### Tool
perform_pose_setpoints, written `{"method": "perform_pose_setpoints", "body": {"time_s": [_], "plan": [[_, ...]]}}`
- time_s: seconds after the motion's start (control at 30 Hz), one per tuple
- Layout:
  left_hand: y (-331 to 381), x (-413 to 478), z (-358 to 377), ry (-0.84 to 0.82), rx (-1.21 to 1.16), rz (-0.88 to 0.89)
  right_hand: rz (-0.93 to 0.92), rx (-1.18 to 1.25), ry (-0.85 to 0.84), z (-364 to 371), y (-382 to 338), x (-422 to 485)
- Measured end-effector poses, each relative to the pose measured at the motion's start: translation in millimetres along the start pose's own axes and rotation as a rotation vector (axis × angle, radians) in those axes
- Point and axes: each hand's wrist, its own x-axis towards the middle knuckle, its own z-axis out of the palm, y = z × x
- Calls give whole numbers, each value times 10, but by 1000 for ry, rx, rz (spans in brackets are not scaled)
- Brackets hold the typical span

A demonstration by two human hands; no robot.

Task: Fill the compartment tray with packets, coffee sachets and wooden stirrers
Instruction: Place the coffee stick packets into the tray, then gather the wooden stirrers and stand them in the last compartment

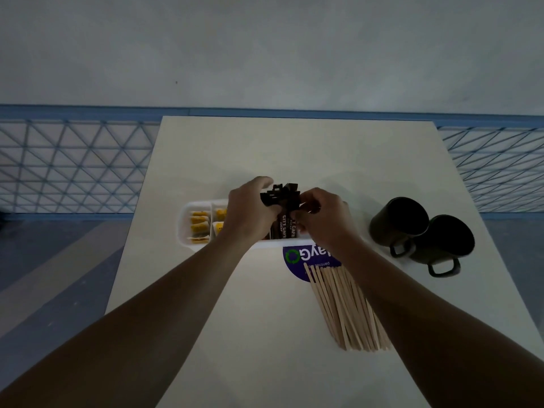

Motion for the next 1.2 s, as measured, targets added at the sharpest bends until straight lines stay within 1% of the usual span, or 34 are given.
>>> {"method": "perform_pose_setpoints", "body": {"time_s": [0.17, 0.3, 0.37, 0.5, 0.67, 0.77, 0.87, 1.0, 1.07, 1.2], "plan": [[81, -154, -26, 105, -60, 26, 15, 3, 20, -166, 7, -149], [180, -340, 13, 193, -119, 142, 20, -32, 44, -301, 87, -335], [205, -449, 94, 177, -157, 179, 29, -64, 61, -381, 157, -472], [176, -654, 320, -16, -163, 57, 74, -171, 45, -489, 354, -728], [134, -892, 717, -214, -17, -183, 93, -355, 59, -552, 717, -988], [137, -1019, 938, -298, 50, -282, 183, -429, 115, -611, 864, -1116], [205, -1116, 1102, -333, 94, -380, 244, -510, 130, -624, 958, -1200], [278, -1207, 1253, -363, 206, -415, 309, -561, 67, -583, 1010, -1246], [277, -1262, 1296, -328, 238, -412, 313, -563, 39, -549, 1022, -1258], [240, -1315, 1340, -259, 209, -419, 335, -529, 13, -485, 992, -1271]]}}
